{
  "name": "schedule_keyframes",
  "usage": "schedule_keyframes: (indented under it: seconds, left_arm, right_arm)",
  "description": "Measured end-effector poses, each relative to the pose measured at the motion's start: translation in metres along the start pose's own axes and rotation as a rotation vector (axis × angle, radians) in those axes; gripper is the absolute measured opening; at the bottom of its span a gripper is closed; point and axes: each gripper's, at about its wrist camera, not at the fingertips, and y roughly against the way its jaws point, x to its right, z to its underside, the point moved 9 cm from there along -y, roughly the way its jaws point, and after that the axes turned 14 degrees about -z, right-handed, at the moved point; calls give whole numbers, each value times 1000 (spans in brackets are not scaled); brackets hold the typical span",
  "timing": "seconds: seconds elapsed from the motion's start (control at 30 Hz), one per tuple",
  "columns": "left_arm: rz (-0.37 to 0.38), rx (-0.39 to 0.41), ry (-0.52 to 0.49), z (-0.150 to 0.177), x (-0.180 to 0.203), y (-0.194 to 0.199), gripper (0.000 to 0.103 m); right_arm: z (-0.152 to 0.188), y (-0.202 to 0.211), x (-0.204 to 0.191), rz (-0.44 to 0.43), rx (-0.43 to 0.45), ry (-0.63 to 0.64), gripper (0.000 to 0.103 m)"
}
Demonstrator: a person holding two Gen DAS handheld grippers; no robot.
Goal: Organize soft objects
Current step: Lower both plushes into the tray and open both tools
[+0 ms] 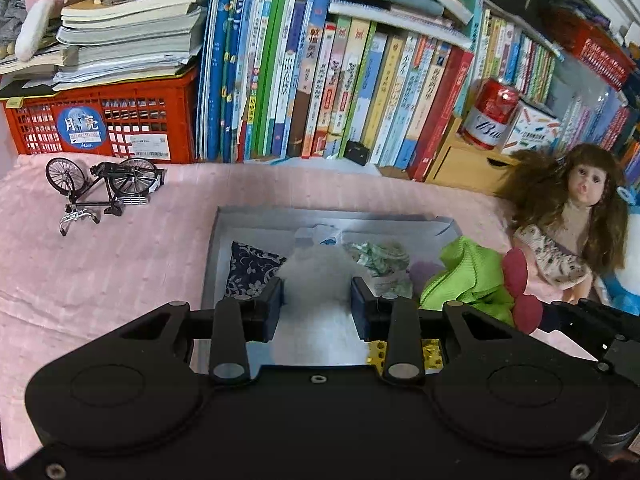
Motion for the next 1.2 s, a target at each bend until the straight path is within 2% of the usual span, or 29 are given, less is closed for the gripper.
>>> schedule_keyframes:
  seconds: [0.27, 0.57, 0.77, 0.83, 0.93, 1.07, 1.2]
  left_arm:
    - [-46, -23, -18, 4, 4, -26, 34]
    - [-56, -30, -13, 6, 1, -41, 34]
    - [-50, -39, -4, 9, 1, -49, 36]
    - [-48, -40, -1, 9, 1, -49, 38]
    - [-48, -41, -5, 9, 0, -46, 38]
    - [-45, -47, 0, 11, -2, -43, 42]
    - [-61, -33, -7, 11, -7, -34, 51]
  right_arm:
    - [5, -33, 2, 8, -100, 8, 51]
    - [16, -58, 6, -13, -152, -17, 53]
    - [16, -64, 9, -14, -153, -39, 56]
    - [15, -63, 10, -12, -144, -41, 63]
    - [14, -59, 12, -16, -129, -51, 66]
    - [11, -54, 14, -19, -110, -72, 69]
    - [8, -45, 13, -20, -97, -70, 71]
